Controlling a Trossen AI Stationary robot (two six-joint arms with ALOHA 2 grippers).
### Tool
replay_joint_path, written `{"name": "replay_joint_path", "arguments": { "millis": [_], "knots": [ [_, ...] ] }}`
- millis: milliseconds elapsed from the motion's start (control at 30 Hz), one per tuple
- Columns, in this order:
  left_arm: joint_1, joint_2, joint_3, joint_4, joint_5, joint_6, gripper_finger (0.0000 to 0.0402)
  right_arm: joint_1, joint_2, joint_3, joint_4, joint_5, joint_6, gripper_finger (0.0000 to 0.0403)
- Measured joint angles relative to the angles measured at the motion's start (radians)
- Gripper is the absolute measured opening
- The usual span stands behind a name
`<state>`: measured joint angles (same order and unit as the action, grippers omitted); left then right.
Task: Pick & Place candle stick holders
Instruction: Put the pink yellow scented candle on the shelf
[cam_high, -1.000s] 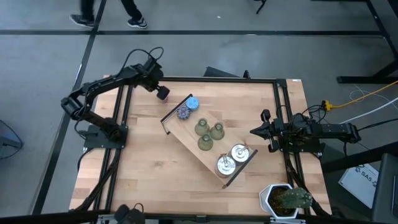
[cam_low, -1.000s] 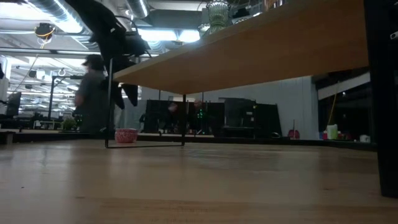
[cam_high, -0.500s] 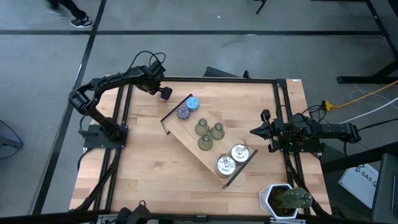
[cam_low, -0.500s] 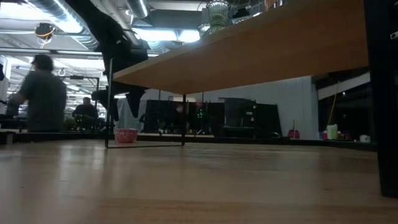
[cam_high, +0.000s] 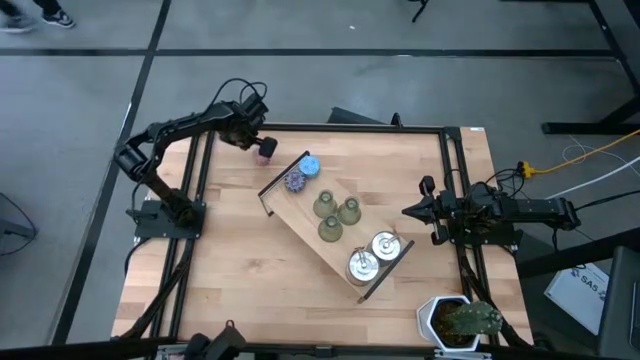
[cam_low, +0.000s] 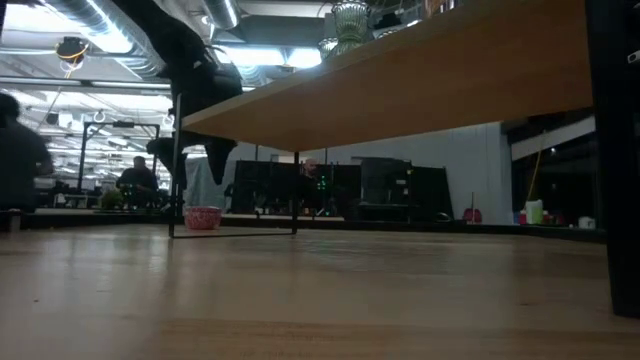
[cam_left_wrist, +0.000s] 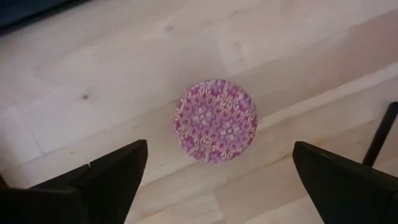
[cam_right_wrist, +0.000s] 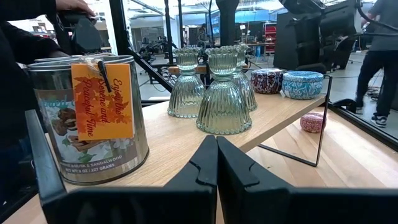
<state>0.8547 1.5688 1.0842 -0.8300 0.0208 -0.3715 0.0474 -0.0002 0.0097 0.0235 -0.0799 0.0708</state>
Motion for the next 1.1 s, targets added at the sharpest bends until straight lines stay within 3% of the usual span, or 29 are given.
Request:
{"name": "replay_joint_path", "arguments": {
  "millis": [467, 1100],
  "knots": [
    [-0.005, 0.133, 0.009, 0.031, -0.003, -0.019, 0.0400, 0.000, 0.000, 0.000, 0.000, 0.000, 0.000, 0.0001],
    [-0.005, 0.216, 0.009, 0.111, -0.003, -0.034, 0.0400, 0.000, 0.000, 0.000, 0.000, 0.000, 0.000, 0.0001]
  ]
}}
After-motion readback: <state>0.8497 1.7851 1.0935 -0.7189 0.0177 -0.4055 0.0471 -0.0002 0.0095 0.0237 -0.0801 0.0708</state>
